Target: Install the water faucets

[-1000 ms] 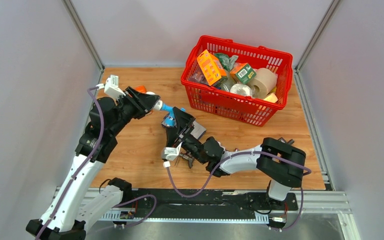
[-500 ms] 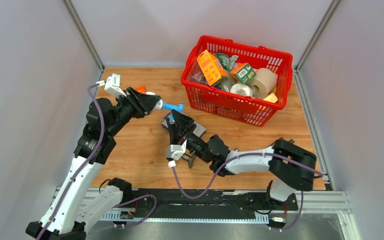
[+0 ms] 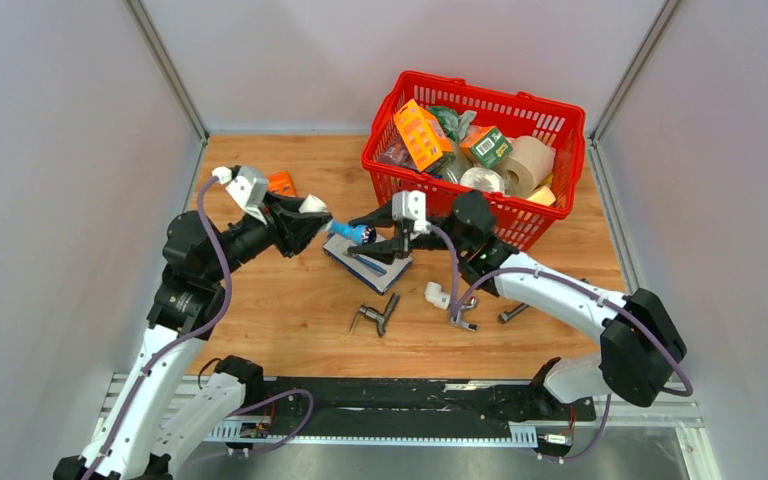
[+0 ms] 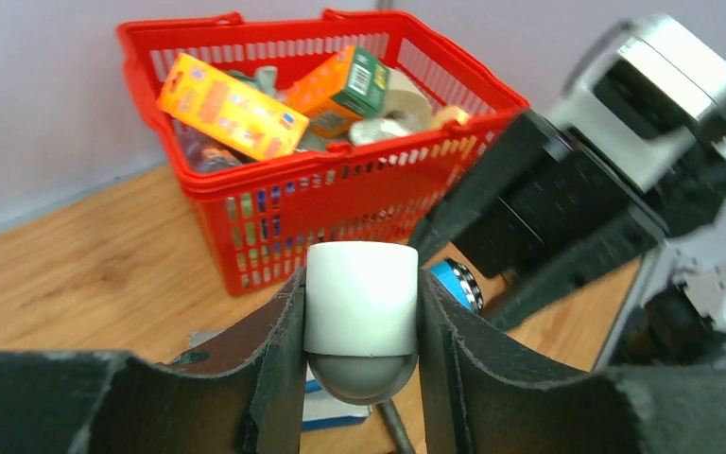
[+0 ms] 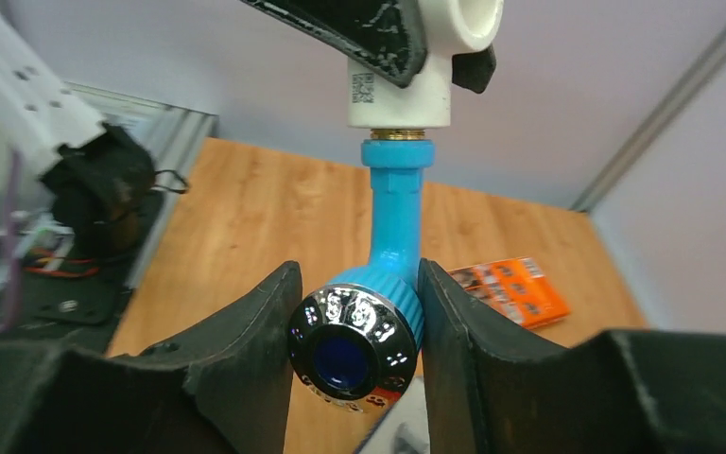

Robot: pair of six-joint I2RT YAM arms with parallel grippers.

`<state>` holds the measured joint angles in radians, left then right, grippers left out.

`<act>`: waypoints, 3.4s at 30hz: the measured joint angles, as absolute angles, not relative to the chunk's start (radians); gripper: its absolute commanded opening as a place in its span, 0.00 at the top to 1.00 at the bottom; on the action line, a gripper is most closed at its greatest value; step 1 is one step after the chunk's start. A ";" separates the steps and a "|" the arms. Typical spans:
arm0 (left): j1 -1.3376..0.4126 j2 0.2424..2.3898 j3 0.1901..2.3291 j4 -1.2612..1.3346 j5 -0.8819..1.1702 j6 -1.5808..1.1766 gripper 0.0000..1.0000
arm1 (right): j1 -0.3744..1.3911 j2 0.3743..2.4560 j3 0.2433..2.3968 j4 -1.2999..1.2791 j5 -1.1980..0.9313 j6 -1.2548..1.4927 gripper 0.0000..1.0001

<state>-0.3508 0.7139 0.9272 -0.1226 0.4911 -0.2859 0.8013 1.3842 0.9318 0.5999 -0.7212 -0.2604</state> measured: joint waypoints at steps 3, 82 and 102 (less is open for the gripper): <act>-0.351 0.719 0.917 -0.129 0.599 -0.234 1.00 | 0.737 1.397 0.953 0.571 -0.876 -0.091 0.83; -0.339 0.677 0.579 0.409 0.487 -0.979 0.97 | 0.694 1.332 0.805 0.720 -0.760 0.339 1.00; -0.319 0.804 1.058 -0.443 0.534 -0.403 0.00 | 0.597 1.246 0.851 0.482 -0.807 0.252 1.00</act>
